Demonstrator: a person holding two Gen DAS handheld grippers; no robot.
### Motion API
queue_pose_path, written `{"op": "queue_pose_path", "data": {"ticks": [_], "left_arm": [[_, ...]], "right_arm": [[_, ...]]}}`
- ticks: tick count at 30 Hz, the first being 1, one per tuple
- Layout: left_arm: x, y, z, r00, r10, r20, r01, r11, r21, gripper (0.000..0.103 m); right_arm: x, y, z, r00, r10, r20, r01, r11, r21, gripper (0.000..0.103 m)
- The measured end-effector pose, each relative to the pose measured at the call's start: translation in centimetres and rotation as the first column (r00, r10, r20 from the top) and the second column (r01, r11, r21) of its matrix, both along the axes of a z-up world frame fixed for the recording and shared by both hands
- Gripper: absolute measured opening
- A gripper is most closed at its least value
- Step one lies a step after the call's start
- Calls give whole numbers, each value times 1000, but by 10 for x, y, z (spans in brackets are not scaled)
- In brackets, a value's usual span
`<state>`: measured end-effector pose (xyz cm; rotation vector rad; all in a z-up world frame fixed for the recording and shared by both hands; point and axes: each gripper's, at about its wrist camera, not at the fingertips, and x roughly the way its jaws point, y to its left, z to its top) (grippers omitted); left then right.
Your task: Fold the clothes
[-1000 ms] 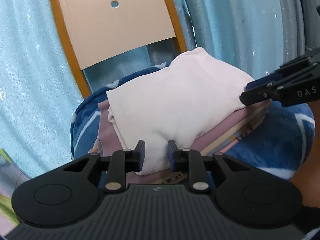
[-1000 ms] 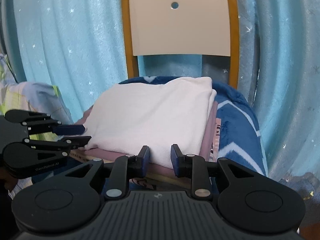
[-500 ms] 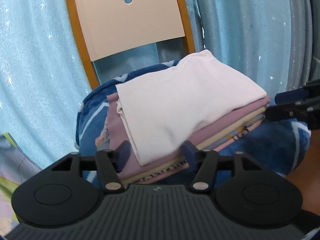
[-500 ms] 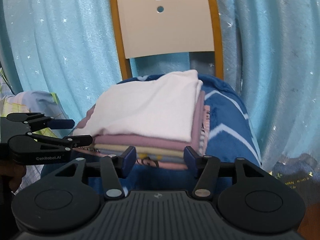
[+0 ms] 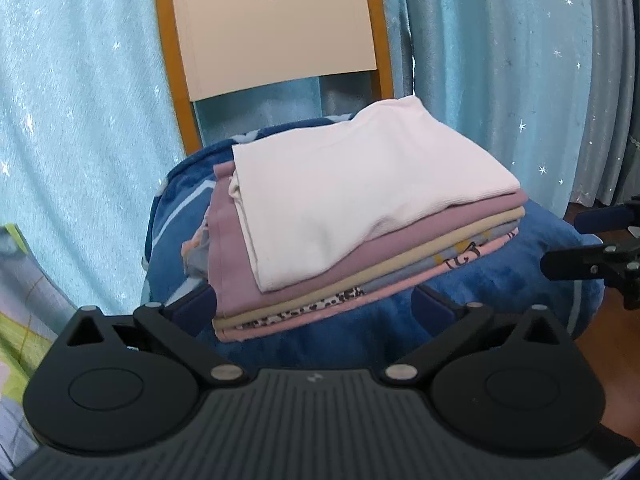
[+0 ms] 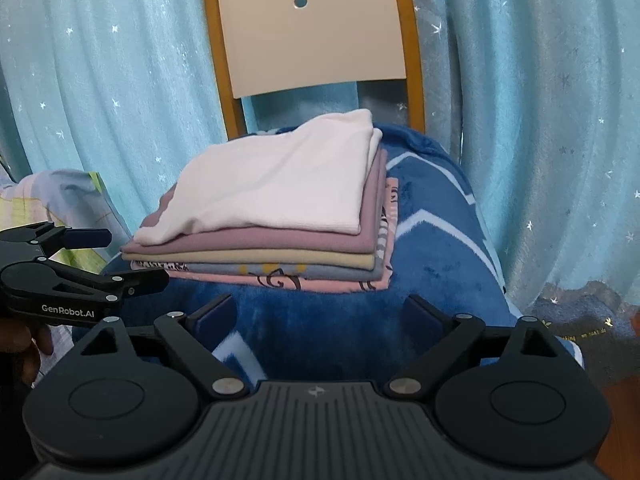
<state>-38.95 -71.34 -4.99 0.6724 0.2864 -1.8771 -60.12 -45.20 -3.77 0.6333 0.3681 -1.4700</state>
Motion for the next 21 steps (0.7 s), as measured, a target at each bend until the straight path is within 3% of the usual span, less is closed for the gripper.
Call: {"op": "queue_pose_path", "data": {"ticks": [14, 21], "left_arm": [[8, -11, -27, 995, 77, -60, -67, 986, 152, 102], [8, -10, -29, 992, 101, -70, -90, 986, 141, 102]], "right_arm": [[5, -8, -17, 1000, 2, -16, -1, 998, 55, 98], [5, -10, -17, 1000, 3, -18, -2, 998, 56, 99]]}}
